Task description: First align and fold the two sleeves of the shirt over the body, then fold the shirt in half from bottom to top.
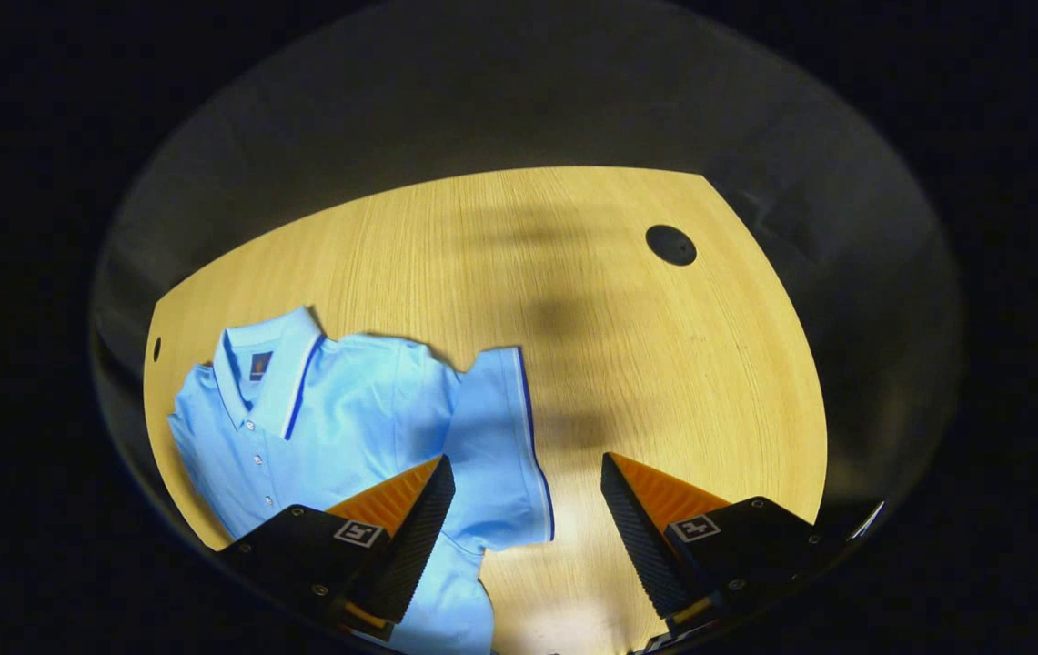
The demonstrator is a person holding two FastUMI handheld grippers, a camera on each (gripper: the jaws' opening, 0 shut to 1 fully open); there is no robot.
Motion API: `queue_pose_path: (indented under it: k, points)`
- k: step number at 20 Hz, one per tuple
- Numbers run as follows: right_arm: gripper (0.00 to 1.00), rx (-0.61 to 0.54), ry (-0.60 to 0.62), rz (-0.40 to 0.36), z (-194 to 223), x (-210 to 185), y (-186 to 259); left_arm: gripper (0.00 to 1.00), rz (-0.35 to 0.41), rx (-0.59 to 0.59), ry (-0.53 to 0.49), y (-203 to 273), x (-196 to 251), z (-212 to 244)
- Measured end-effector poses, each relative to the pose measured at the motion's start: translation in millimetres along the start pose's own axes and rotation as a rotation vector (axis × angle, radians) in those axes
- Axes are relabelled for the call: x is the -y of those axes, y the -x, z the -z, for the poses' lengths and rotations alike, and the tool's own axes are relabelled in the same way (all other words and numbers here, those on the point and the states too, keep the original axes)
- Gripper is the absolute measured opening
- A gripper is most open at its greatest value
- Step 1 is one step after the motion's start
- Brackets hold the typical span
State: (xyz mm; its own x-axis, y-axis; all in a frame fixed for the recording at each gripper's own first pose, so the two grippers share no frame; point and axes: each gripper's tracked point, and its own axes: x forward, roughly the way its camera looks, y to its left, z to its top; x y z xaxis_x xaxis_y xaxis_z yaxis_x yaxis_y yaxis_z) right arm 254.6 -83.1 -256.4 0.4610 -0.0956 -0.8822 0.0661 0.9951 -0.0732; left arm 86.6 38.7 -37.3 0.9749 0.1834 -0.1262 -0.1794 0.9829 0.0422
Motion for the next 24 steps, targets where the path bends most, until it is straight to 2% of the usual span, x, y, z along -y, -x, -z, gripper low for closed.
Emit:
queue_pose_path:
  k: [2,3,11,14,17,18,20,21,22,23,24]
  points:
    - [1.0,-0.018,0.013,0.006,2,1,-6,1.0,-0.025,0.005,-0.012,1,-6,-1]
    - [0.98,-0.03,0.016,0.005,4,1,-8,1.0,-0.029,0.005,-0.015,1,-7,0]
    - [0.98,-0.106,0.009,-0.016,18,-4,-26,1.0,-0.049,-0.023,-0.016,5,-12,13]
    - [0.97,-0.129,-0.005,-0.024,21,-5,-28,1.0,-0.085,-0.009,-0.017,11,-20,11]
    - [0.91,-0.124,-0.001,-0.024,19,-5,-27,1.0,-0.098,-0.014,-0.007,14,-22,13]
    - [0.82,-0.124,0.004,-0.027,20,-6,-27,1.0,-0.099,-0.017,0.0,15,-22,15]
    - [0.74,-0.113,0.032,-0.037,20,-7,-28,1.0,-0.113,-0.03,0.004,20,-24,18]
    - [0.58,-0.106,0.044,-0.042,18,-7,-28,1.0,-0.12,-0.031,0.007,23,-26,18]
    - [0.5,-0.104,0.048,-0.045,18,-5,-27,1.0,-0.128,-0.032,0.012,25,-27,20]
    - [0.46,-0.104,0.042,-0.048,17,-4,-26,1.0,-0.135,-0.033,0.018,28,-29,19]
    - [0.33,-0.107,0.035,-0.053,18,-4,-25,1.0,-0.142,-0.032,0.027,32,-29,21]
